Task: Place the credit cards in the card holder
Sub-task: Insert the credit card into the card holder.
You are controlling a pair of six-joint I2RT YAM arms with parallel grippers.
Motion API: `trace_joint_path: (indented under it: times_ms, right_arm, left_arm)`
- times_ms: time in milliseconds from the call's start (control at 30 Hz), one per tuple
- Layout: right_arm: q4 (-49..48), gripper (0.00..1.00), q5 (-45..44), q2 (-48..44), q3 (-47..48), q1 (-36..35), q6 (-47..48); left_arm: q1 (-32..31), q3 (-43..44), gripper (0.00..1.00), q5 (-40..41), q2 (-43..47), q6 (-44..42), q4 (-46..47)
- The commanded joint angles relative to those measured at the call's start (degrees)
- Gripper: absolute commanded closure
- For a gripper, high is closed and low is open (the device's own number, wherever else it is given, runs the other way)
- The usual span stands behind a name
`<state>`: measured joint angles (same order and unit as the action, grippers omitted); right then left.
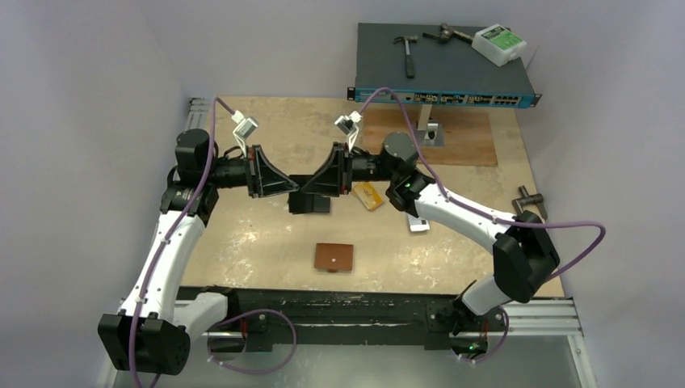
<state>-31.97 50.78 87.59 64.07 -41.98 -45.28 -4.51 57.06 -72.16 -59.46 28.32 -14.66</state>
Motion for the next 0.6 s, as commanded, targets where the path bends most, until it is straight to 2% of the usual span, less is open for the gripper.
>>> trace_joint_path:
  times_ms: [0, 167, 367, 433, 500, 567]
  right_arm:
    - [-16.8, 0.74, 1.5, -1.2, -4.8, -0.1, -10.4]
    - [-22.0, 0.77, 0.2, -1.3, -7.7, -0.1, -14.0]
    - [-21.3, 0.81, -1.2, -0.8, -7.5, -0.1, -14.1]
    - [-20.8, 0.86, -1.8, -0.3, -7.2, -0.1, -14.3]
    - [-19.2, 0.97, -2.8, 0.0, -6.9, -0.1, -13.8]
    - [-16.6, 1.00, -3.5, -0.1, -6.9, -0.1, -12.6]
  left_arm:
    - [0.5, -1.7, 1.00, -0.5, 0.7, 6.4, 8.0]
    - [0.6, -2.2, 1.00, 0.5, 0.5, 8.5, 10.7]
    - [0.6, -2.4, 1.00, 1.4, 0.9, 9.2, 11.4]
    - [0.6, -2.7, 1.00, 1.9, 1.2, 9.5, 11.6]
    - [0.6, -2.9, 1.00, 2.1, 1.4, 9.5, 11.8]
    - [0.6, -2.9, 0.99, 2.3, 1.5, 9.5, 11.6]
